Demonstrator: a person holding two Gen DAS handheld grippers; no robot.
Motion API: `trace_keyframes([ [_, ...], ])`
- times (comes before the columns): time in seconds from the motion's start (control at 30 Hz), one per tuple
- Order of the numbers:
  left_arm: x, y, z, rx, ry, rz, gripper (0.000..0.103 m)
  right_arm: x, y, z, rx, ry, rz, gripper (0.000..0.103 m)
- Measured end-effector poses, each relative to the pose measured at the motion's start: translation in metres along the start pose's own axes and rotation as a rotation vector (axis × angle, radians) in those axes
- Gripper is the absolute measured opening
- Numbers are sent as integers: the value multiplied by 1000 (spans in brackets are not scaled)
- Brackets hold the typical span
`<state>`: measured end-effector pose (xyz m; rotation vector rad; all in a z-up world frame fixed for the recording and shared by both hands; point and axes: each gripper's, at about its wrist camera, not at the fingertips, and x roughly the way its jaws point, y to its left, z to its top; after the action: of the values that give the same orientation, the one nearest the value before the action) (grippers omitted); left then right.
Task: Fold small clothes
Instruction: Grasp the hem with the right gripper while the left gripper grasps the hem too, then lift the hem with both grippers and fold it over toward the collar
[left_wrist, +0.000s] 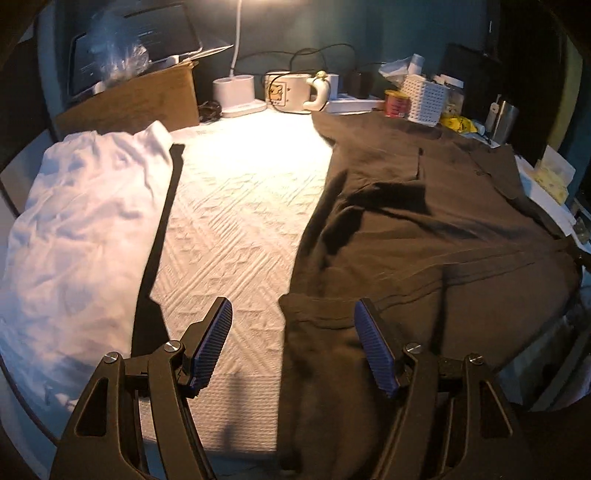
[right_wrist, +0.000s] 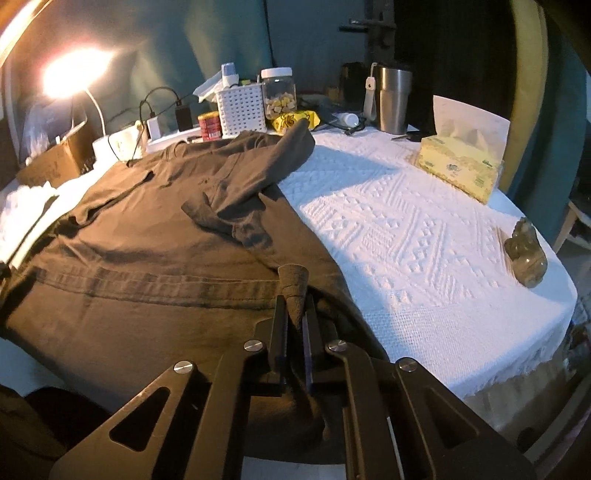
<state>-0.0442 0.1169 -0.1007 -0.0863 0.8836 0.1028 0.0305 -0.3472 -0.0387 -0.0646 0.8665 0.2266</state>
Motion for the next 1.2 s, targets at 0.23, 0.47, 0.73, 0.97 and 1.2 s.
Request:
trace_keyframes([
  [0.23, 14, -9, -8, 31, 34, -69, 27, -18, 0, 5, 25, -37, 41, 7],
  [0.47, 7, -16, -7, 55, 2, -71, 7, -33, 2, 10, 30, -74, 47, 7],
  [0.73, -20, -19, 3, 70, -88, -66, 5, -47, 4, 16, 24, -110, 45, 7],
  [0.97, -31, -20, 11, 98, -143, -34, 5, -55, 3, 22, 28, -140, 52, 7],
  [1.2, -38, -19, 17, 92, -163, -27, 5, -60, 1, 29, 25, -157, 48, 7],
])
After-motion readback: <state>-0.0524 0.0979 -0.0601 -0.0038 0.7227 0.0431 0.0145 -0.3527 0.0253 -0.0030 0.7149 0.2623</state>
